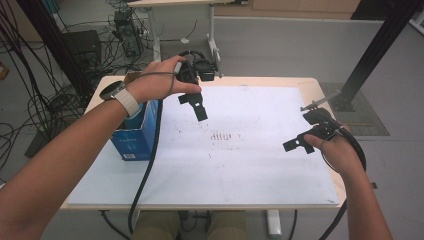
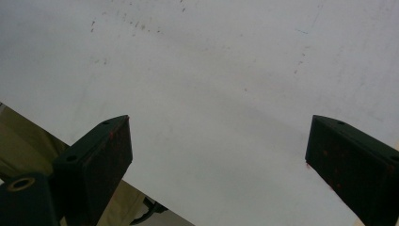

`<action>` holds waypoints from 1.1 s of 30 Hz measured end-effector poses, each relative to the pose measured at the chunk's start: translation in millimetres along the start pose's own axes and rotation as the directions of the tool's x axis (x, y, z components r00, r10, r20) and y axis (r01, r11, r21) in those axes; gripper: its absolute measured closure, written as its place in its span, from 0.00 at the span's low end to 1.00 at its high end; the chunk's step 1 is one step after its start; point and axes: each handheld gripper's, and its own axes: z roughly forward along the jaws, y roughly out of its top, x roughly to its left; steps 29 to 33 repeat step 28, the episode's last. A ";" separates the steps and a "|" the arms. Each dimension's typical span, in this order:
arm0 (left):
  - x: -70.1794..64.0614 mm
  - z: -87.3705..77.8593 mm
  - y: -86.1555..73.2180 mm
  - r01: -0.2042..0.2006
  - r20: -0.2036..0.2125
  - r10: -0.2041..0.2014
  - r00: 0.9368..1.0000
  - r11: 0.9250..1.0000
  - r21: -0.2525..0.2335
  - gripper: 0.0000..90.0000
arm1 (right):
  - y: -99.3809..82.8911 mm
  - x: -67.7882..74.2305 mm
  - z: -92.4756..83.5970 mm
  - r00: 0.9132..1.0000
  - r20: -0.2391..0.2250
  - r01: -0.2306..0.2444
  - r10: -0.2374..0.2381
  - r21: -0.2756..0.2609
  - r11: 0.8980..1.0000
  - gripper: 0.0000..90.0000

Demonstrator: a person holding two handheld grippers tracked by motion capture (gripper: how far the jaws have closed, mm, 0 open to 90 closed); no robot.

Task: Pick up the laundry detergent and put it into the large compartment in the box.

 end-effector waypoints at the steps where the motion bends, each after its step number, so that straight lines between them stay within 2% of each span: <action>1: 0.1 0.1 -0.1 0.001 0.000 -0.001 1.000 1.000 -0.001 0.07 | -0.1 0.0 0.0 1.000 -0.002 0.002 -0.002 -0.001 1.000 0.08; 27: 4.4 5.2 -3.8 0.023 0.007 -0.023 1.000 1.000 0.005 0.07 | -2.6 -0.8 2.7 1.000 -0.005 0.003 -0.003 -0.005 1.000 0.08; 33: 5.1 4.7 -3.5 0.018 0.006 -0.018 1.000 1.000 0.008 0.07 | -2.7 -0.6 2.5 1.000 -0.005 0.003 -0.003 -0.007 1.000 0.08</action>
